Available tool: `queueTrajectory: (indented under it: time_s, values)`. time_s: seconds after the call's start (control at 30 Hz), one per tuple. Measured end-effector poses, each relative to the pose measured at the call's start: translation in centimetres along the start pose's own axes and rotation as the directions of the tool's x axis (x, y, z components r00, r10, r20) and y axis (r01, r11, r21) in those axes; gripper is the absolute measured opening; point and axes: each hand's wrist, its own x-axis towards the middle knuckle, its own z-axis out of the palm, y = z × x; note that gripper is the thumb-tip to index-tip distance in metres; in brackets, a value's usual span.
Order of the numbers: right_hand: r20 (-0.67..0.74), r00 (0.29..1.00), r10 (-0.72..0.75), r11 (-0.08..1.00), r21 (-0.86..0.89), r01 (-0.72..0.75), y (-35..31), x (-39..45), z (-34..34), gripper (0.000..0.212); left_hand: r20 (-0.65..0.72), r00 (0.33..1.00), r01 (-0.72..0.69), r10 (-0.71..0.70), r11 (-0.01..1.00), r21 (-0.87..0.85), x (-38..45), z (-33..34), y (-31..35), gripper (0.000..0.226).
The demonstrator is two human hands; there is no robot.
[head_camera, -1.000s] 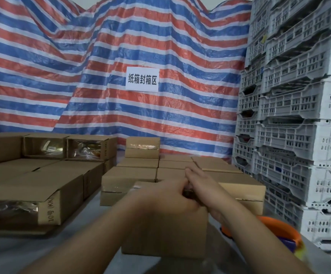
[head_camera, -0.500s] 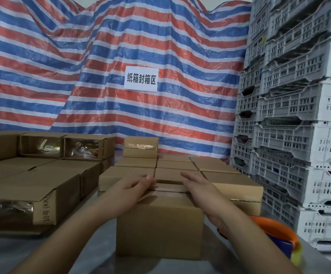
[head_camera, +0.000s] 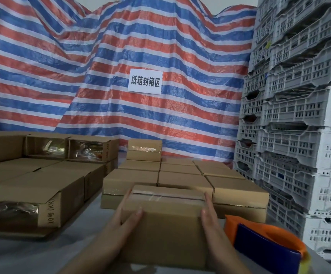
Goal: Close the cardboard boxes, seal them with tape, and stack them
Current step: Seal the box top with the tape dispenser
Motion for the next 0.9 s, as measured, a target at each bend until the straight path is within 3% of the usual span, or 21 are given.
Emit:
queueTrajectory:
  time_s: [0.13, 0.27, 0.4, 0.53, 0.6, 0.7, 0.8, 0.9]
  values:
    - [0.1, 0.992, -0.074, 0.993, -0.085, 0.083, -0.1, -1.5, -0.8, 0.115, 0.009, 0.999, -0.048, 0.047, 0.998, 0.034, -0.7, -0.9, -0.9, 0.096]
    - [0.14, 0.98, -0.143, 0.96, -0.223, 0.172, 0.2, -2.4, -0.9, 0.099, 0.025, 0.99, -0.14, 0.138, 0.982, 0.13, -2.3, -0.9, -0.6, 0.081]
    - [0.031, 0.982, -0.186, 0.959, -0.211, 0.188, -0.8, -3.4, 0.5, 0.078, -0.173, 0.969, -0.159, 0.176, 0.982, 0.106, -3.3, 0.9, 1.2, 0.06]
    - [-0.212, 0.94, -0.268, 0.954, -0.196, 0.227, -4.9, -1.6, 0.5, 0.07, -0.29, 0.919, -0.222, 0.266, 0.959, 0.176, -2.0, 2.6, 6.9, 0.041]
    - [-0.28, 0.905, -0.319, 0.942, -0.196, 0.271, -8.2, 0.9, -0.4, 0.068, -0.257, 0.922, -0.253, 0.288, 0.954, 0.16, 0.3, 3.3, 10.5, 0.043]
    - [-0.291, 0.892, -0.346, 0.938, -0.111, 0.328, -13.8, 7.4, -2.4, 0.082, -0.205, 0.93, -0.28, 0.306, 0.949, 0.146, 6.1, 4.7, 16.4, 0.046]
    - [-0.311, 0.921, -0.234, 0.97, -0.017, 0.241, -18.1, 15.4, -4.5, 0.069, -0.104, 0.951, -0.27, 0.29, 0.947, 0.171, 13.0, 6.0, 20.9, 0.065]
    - [-0.278, 0.951, -0.136, 0.99, -0.011, 0.139, -19.5, 23.1, -6.3, 0.078, 0.033, 0.969, -0.248, 0.246, 0.958, 0.145, 19.9, 7.0, 21.3, 0.059]
